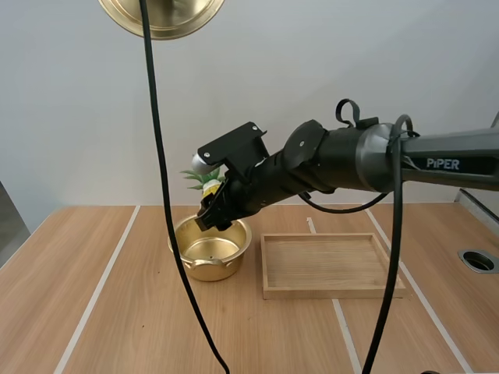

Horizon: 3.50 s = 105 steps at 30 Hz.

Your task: Open the pot, put the pineapple inside, and close it

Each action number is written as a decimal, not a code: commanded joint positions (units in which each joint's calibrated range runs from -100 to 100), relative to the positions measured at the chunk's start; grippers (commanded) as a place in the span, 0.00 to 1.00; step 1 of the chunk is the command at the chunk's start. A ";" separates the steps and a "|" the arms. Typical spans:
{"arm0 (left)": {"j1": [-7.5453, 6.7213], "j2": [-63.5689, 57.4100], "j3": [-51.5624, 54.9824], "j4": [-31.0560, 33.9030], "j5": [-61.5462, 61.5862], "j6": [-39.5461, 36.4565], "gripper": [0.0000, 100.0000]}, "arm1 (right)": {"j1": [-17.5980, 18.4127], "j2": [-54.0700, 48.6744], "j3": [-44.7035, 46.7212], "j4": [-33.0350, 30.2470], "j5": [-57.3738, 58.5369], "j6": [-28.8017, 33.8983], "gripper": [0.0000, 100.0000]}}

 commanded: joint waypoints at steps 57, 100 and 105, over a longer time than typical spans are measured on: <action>-0.11 -0.41 -0.59 -0.48 -2.04 -0.15 0.00 | 0.13 27.44 -4.42 27.90 -7.07 -28.38 0.00; -0.11 -0.41 -0.59 -0.48 -2.04 -0.15 0.00 | 0.13 33.61 -4.42 28.74 -11.66 -27.68 1.00; -0.11 -0.41 -0.59 -0.48 -2.04 -0.15 0.00 | 0.13 33.39 -4.42 29.03 -11.45 -27.68 1.00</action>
